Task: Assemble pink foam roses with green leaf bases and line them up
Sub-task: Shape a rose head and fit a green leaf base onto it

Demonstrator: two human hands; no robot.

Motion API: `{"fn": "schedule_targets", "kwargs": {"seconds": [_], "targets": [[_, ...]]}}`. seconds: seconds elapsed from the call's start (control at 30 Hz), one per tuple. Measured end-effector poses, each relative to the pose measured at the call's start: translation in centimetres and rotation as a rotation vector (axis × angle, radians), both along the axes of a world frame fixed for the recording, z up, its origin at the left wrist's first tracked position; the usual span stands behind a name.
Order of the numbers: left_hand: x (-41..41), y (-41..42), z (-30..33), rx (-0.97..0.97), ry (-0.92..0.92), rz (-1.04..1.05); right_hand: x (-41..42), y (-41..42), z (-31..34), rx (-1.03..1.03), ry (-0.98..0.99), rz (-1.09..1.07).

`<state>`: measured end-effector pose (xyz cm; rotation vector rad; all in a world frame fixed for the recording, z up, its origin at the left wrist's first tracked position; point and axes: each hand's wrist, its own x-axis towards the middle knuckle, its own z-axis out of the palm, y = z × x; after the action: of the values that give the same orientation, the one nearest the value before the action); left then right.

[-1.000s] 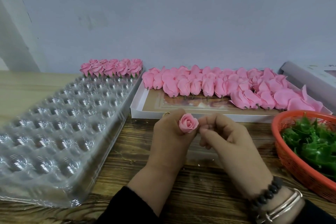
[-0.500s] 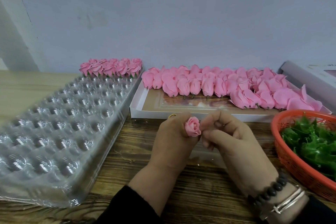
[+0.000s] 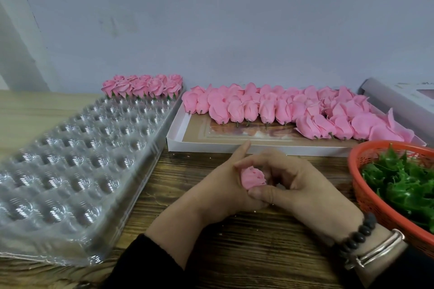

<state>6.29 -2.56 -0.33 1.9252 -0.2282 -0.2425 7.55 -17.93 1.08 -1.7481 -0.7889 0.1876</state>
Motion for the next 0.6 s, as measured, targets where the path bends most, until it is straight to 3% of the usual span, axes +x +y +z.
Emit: {"fn": "schedule_targets", "kwargs": {"seconds": [0.23, 0.43, 0.53, 0.6], "targets": [[0.2, 0.1, -0.2, 0.000, 0.014, 0.000, 0.0, 0.3, -0.4, 0.131, 0.137, 0.032], [0.3, 0.9, -0.1, -0.205, 0.023, -0.024, 0.1, 0.6, -0.9, 0.285, 0.226, -0.196], [0.1, 1.1, 0.5, -0.066, -0.108, 0.154, 0.7, 0.6, -1.8, 0.365, 0.236, -0.322], [0.0, 0.5, 0.9, 0.017, -0.343, 0.407, 1.1, 0.5, -2.1, 0.398, 0.227, -0.368]]}}
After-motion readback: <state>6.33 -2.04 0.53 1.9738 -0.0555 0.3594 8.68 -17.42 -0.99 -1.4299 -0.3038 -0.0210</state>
